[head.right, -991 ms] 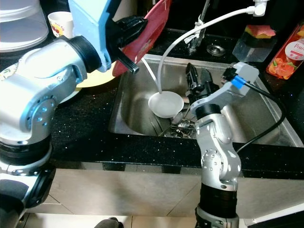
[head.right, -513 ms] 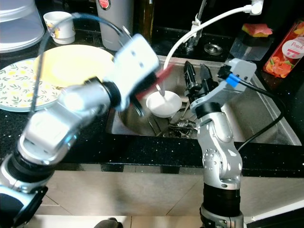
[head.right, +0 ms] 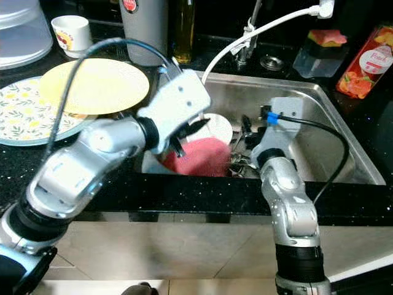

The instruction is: Kitchen organization

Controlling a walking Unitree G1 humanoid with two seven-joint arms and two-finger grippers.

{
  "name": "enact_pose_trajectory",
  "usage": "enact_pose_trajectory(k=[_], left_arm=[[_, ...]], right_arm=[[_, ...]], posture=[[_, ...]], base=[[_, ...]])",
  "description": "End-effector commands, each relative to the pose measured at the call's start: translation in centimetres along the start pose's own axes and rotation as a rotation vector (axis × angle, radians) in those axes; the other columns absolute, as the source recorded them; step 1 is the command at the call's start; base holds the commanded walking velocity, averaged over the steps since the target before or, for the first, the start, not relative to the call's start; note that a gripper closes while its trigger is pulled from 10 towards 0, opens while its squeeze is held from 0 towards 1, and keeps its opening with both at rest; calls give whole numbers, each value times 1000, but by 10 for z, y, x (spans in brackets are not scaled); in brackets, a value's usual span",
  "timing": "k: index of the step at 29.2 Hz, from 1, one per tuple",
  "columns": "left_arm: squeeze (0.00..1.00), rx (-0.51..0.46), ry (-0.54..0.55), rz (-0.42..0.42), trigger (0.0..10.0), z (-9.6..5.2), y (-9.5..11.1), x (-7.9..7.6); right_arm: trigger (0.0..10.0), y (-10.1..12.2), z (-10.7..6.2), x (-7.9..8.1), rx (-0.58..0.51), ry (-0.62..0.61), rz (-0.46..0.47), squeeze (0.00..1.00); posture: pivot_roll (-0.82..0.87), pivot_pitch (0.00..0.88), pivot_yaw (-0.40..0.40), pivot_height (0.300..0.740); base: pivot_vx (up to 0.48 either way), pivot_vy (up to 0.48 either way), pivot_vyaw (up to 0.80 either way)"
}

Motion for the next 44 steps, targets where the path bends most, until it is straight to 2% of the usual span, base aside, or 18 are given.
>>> enact_pose_trajectory(k=[1, 5, 7, 8, 9, 12, 15, 19, 21, 22, 24, 26, 27, 30, 33, 35, 42, 44], left_arm=[[0, -23, -6, -57, 10000, -3, 10, 5], [0, -12, 44, -130, 10000, -9, 12, 25], [0, 17, 192, -244, 10000, -12, 7, 57], [0, 44, 363, -342, 10000, -17, -2, 86], [0, 44, 363, -342, 10000, -17, -2, 86], [0, 121, 610, -463, 10000, -32, -22, 118], [0, 128, 677, -477, 10000, -39, -26, 126], [0, 93, 963, -502, 10000, -70, -38, 160], [0, 71, 1036, -608, 10000, -81, -44, 170], [0, 71, 1036, -608, 10000, -81, -44, 170], [0, -42, 1209, -690, 10000, -107, -39, 191], [0, -73, 1342, -720, 10000, -125, -40, 202], [0, -72, 1386, -739, 10000, -130, -42, 204], [0, -40, 1412, -969, 10000, -128, -70, 201], [0, -44, 1391, -1030, 10000, -123, -74, 199], [0, -54, 1371, -1114, 10000, -118, -77, 196], [0, -44, 1413, -1190, 10000, -119, -88, 195], [0, -34, 1383, -1314, 10000, -111, -95, 191]], right_arm=[[10000, 2, 1, -4, -1, 9, 15, 0], [10000, 10, 1, 0, -30, 63, 15, 0], [10000, 22, -2, 13, -76, 194, -7, 0], [10000, 33, -11, 31, -123, 358, -34, 0], [10000, 33, -11, 31, -123, 358, -34, 0], [10000, 43, -22, 49, -162, 511, -25, 0], [10000, 44, -23, 51, -167, 528, -22, 0], [10000, 47, -24, 56, -183, 551, 20, 0], [10000, 47, -25, 58, -187, 556, 48, 0], [10000, 47, -25, 58, -187, 556, 48, 0], [10000, 48, -27, 64, -195, 579, 96, 0], [10000, 47, -28, 69, -193, 594, 115, 0], [10000, 45, -28, 71, -189, 596, 116, 0], [10000, 45, -30, 79, -191, 615, 134, 0], [10000, 46, -30, 80, -196, 616, 144, 0], [10000, 47, -30, 80, -197, 611, 147, 0], [10000, 46, -29, 80, -193, 611, 154, 0], [10000, 46, -29, 81, -195, 611, 157, 0]], posture=[[316, 76, -91, 740], [319, 77, -91, 740], [320, 79, -91, 740], [322, 79, -92, 740], [322, 79, -92, 740], [320, 80, -95, 740], [321, 80, -97, 740], [324, 80, -99, 740], [321, 81, -97, 740], [321, 81, -97, 740], [324, 81, -98, 740], [323, 80, -98, 740], [323, 80, -98, 740], [320, 79, -97, 740], [320, 79, -97, 740], [320, 79, -96, 740], [319, 79, -98, 740], [319, 79, -98, 740]], base=[[0, 0, 0], [0, 0, 0], [0, 0, 0], [0, 0, 0], [0, 0, 0], [0, 0, 0], [0, 0, 0], [0, 0, 0], [0, 0, 0], [0, 0, 0], [0, 0, 0], [0, 0, 0], [0, 0, 0], [0, 0, 0], [0, 0, 0], [0, 0, 0], [0, 0, 0], [0, 0, 0]])
Point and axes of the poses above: a point about 5 cm out from each wrist's last joint towards the gripper, its own z axis pointing out of the wrist towards the gripper, its own y axis along the axis of the wrist's last joint, x = y × z, the point moved 5 cm from there along z, pointing out of the wrist towards the gripper, and after that the axes turned 10 degrees about -z, right-handed, at the moved point
